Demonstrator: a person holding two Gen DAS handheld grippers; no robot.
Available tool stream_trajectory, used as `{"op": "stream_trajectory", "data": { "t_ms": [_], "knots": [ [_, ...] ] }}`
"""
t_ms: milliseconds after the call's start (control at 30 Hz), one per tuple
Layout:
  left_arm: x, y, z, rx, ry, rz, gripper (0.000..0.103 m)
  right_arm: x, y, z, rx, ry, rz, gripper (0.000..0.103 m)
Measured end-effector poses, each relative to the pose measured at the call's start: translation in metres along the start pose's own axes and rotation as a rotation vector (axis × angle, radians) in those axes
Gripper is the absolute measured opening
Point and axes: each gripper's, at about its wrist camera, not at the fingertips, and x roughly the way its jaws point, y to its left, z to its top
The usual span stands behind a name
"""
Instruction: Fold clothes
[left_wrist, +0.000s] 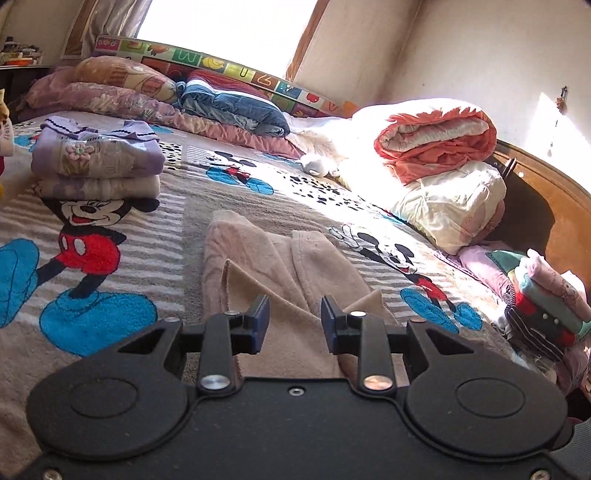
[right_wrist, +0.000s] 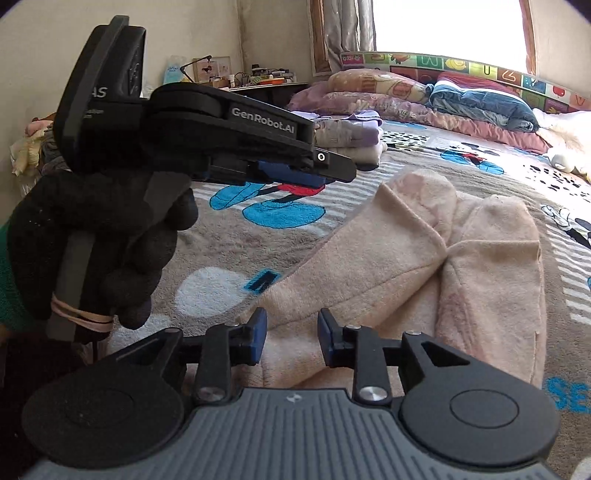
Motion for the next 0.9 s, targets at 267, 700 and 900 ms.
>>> {"op": "stream_trajectory", "data": {
  "t_ms": [267, 700, 900],
  "knots": [
    [0.064, 0.006, 0.020, 0.140, 0.087, -0.018, 0.028, -0.036, -0.064, -0.005, 0.169, -0.100, 0.028, 0.033],
    [0.116, 0.012, 0.003, 0.265, 0.237, 0.093, 0.028, -0.017, -0.096, -0.028, 0.035, -0.051, -0.032, 0.045],
    [0.119, 0.011, 0.019, 0.210, 0.306, 0.101, 0.029, -0.017, -0.084, -0.028, -0.031, -0.034, -0.063, 0.049]
  ]
}}
